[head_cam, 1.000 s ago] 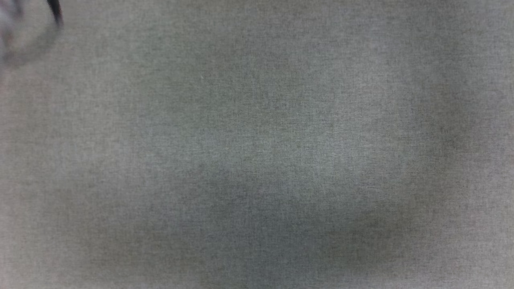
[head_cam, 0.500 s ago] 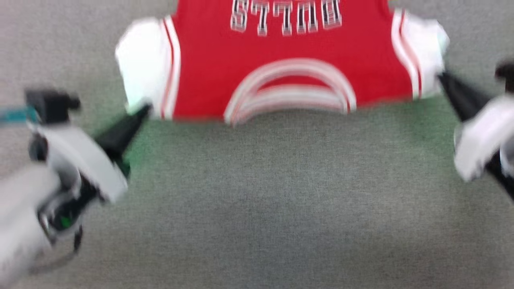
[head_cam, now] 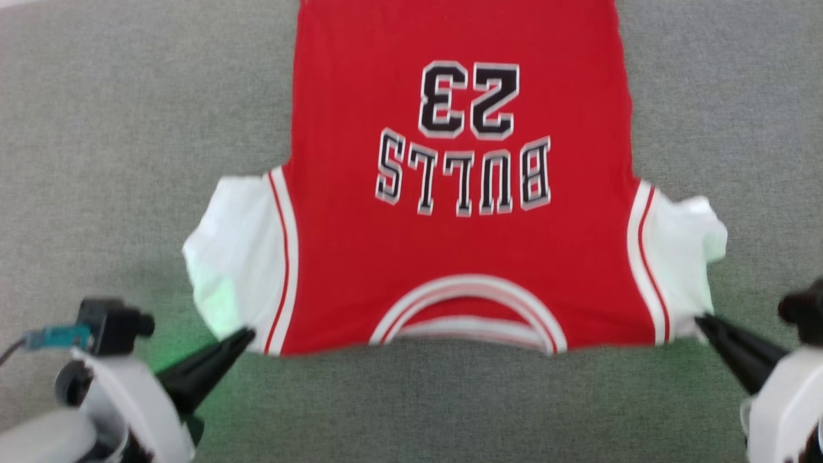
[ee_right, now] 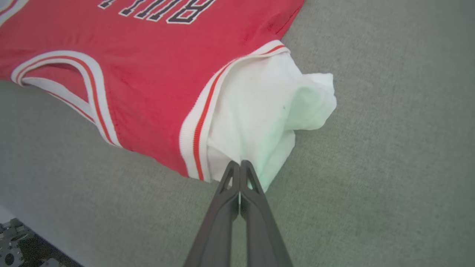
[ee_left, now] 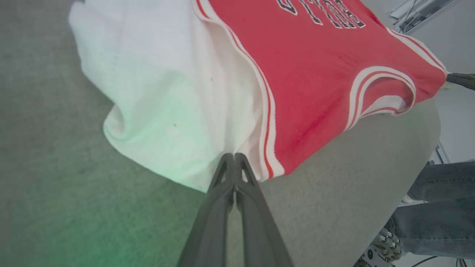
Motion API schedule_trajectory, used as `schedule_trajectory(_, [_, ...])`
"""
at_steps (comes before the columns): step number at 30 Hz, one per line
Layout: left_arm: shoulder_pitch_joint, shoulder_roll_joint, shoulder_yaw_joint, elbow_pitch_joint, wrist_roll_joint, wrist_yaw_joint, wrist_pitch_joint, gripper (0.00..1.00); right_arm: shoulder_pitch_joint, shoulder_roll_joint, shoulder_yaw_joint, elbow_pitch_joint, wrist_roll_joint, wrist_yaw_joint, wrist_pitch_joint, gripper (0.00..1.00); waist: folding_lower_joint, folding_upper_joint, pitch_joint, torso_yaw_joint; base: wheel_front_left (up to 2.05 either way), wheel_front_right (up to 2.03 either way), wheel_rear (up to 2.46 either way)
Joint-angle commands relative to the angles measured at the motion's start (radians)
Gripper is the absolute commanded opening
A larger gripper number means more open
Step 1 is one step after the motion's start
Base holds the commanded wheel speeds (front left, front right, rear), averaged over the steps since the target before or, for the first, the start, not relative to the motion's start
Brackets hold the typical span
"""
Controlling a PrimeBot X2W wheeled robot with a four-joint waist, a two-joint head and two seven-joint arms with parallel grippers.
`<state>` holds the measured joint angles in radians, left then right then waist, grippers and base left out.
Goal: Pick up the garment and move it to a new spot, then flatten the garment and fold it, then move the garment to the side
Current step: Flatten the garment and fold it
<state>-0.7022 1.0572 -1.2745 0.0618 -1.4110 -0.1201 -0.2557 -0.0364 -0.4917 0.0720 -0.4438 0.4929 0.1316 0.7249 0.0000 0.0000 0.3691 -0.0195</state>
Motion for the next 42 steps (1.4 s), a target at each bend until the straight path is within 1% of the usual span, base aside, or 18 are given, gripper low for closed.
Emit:
schedule_trajectory(1, [0.035,0.023,-0.002,-0.017,-0.004,0.011,-0.004,0.0,0.037,0.003,-0.013,-0.02,-0.004,-0.002,0.013,0.0,0.0,0.0,0.0,0.0,0.0,0.0,0.0])
schedule_trajectory(4, [0.083,0.064,-0.002,-0.078,-0.016,0.03,-0.006,0.0,0.103,-0.003,-0.024,-0.061,-0.01,-0.002,0.05,0.0,0.0,0.0,0.0,0.002,0.0,0.0,0.0])
schedule_trajectory(6, [0.108,0.081,0.006,-0.109,-0.018,0.045,-0.007,0.0,0.136,0.009,-0.027,-0.084,-0.005,-0.002,0.068,0.0,0.0,0.0,0.0,0.006,0.0,0.0,0.0])
schedule_trajectory(8, [0.124,0.081,0.012,-0.132,-0.009,0.059,-0.006,0.0,0.151,0.011,-0.024,-0.1,0.0,-0.002,0.079,0.0,0.0,0.0,0.001,0.01,0.0,0.0,0.0])
schedule_trajectory(11, [0.136,0.06,0.02,-0.128,0.009,0.075,-0.007,0.0,0.143,0.019,-0.017,-0.097,-0.002,-0.002,0.082,0.0,0.0,0.0,-0.001,0.015,0.0,0.0,0.0])
schedule_trajectory(13, [0.126,0.033,0.017,-0.107,0.029,0.085,0.002,0.0,0.128,0.013,-0.007,-0.077,-0.005,-0.002,0.087,0.0,0.0,0.0,-0.005,0.021,0.0,0.0,0.0])
schedule_trajectory(15, [0.116,0.0,0.017,-0.08,0.025,0.078,0.009,0.0,0.108,0.006,0.01,-0.051,-0.004,-0.002,0.088,0.0,0.0,0.0,-0.008,0.023,0.0,0.0,0.0])
schedule_trajectory(19, [0.11,-0.06,0.012,-0.001,0.037,0.068,0.031,0.0,0.056,-0.021,0.078,0.037,0.002,-0.002,0.082,0.0,0.0,0.0,-0.007,0.019,0.0,0.0,0.0])
schedule_trajectory(22, [0.112,-0.112,0.012,0.068,0.03,0.057,0.032,0.0,0.024,-0.028,0.131,0.119,0.01,-0.002,0.059,0.0,0.0,0.0,-0.004,0.024,0.0,0.0,0.0])
schedule_trajectory(27, [0.126,-0.191,0.016,0.196,0.027,0.038,0.021,0.0,-0.019,-0.047,0.227,0.254,-0.021,-0.002,-0.005,0.0,0.0,0.0,0.0,0.029,0.0,0.0,0.0])
schedule_trajectory(33, [0.132,-0.234,0.027,0.274,0.026,0.022,0.012,0.0,-0.065,-0.04,0.283,0.325,-0.025,-0.002,-0.07,0.0,0.0,0.0,0.004,0.027,0.0,0.0,0.0])
schedule_trajectory(34, [0.135,-0.238,0.03,0.286,0.027,0.021,0.011,0.0,-0.078,-0.041,0.29,0.331,-0.031,-0.002,-0.081,0.02,0.0,0.0,0.004,0.023,0.0,0.0,0.0])
schedule_trajectory(35, [0.137,-0.241,0.033,0.295,0.028,0.02,0.01,0.0,-0.087,-0.043,0.295,0.332,-0.035,-0.002,-0.094,0.23,0.0,0.0,0.003,0.019,0.0,0.0,0.0])
schedule_trajectory(37, [0.145,-0.247,0.041,0.31,0.027,0.015,0.007,0.0,-0.094,-0.035,0.288,0.332,-0.026,-0.002,-0.11,1.0,0.0,0.0,0.0,0.009,0.0,0.0,0.0])
schedule_trajectory(39, [0.158,-0.248,0.054,0.311,0.026,0.014,0.005,0.0,-0.09,-0.045,0.277,0.307,-0.023,-0.002,-0.111,1.0,0.0,0.0,-0.003,-0.001,0.0,0.0,0.0])
schedule_trajectory(42, [0.175,-0.244,0.077,0.299,0.03,0.013,0.003,0.0,-0.053,-0.06,0.222,0.221,-0.004,-0.002,-0.083,1.0,0.0,0.0,-0.004,-0.012,0.0,0.0,0.0])
